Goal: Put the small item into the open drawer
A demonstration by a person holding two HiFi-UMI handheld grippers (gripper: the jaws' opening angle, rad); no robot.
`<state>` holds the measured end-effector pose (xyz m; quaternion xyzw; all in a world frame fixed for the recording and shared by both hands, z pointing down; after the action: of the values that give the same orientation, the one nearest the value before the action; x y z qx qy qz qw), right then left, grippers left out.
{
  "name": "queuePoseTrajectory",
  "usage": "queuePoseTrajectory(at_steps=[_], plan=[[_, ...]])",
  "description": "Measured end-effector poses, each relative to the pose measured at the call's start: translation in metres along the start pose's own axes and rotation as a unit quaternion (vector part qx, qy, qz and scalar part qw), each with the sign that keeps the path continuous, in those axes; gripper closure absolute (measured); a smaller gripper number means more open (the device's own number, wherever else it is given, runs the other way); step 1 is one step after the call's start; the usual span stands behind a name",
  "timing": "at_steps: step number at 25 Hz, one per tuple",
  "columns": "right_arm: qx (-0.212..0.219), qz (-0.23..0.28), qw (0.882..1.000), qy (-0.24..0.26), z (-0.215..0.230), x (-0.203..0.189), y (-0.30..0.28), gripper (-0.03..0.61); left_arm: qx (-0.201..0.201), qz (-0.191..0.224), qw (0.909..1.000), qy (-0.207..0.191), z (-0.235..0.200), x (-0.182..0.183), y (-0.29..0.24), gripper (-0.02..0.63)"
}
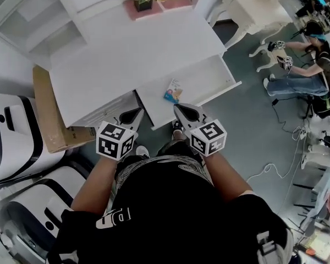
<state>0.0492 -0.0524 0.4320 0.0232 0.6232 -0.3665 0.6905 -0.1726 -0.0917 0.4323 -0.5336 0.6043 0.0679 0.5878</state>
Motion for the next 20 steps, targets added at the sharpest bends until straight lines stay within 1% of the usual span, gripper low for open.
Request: queuePoseTrajectory(at_steps=[4, 7, 10, 13, 16, 20], plan=[[-0.035, 0.023, 0.999, -0.024, -0.025, -0.011, 0.031, 0.569, -0.027, 0.013, 0.9995, -0.012, 0.015, -0.012, 0.014, 0.598], [-0.045, 0.030, 0.998, -0.039, -0.032, -0.016, 0.050, 0.571, -0.038, 0.005, 0.9992, -0.011, 0.025, -0.019, 0.013, 0.598], [-0.053, 0.035, 0.997, -0.036, -0.037, -0.015, 0.066, 0.571, -0.049, 0.007, 0.9984, -0.025, 0.042, -0.015, 0.016, 0.598], [-0.053, 0.032, 0.998, -0.024, -0.039, -0.015, 0.078, 0.571, -0.057, 0.023, 0.9976, -0.031, 0.057, -0.006, 0.022, 0.598], [-0.044, 0.031, 0.998, -0.021, -0.041, -0.015, 0.091, 0.571, -0.050, 0.035, 0.9975, -0.037, 0.071, -0.001, 0.028, 0.598], [-0.031, 0.038, 0.999, -0.015, -0.044, -0.013, 0.111, 0.571, -0.038, 0.045, 0.9980, -0.024, 0.091, -0.006, 0.031, 0.598]])
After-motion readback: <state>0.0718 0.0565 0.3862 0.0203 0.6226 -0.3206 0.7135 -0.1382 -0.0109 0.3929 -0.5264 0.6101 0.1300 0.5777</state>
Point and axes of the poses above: the fingertips, and each gripper's own axes: y backward along the fingers, z to its right, x out of its top, the point moved 9 cm from there along y, backward along the fingers, and after that the axes turned 1 degree about y, right-handed, at the moved point
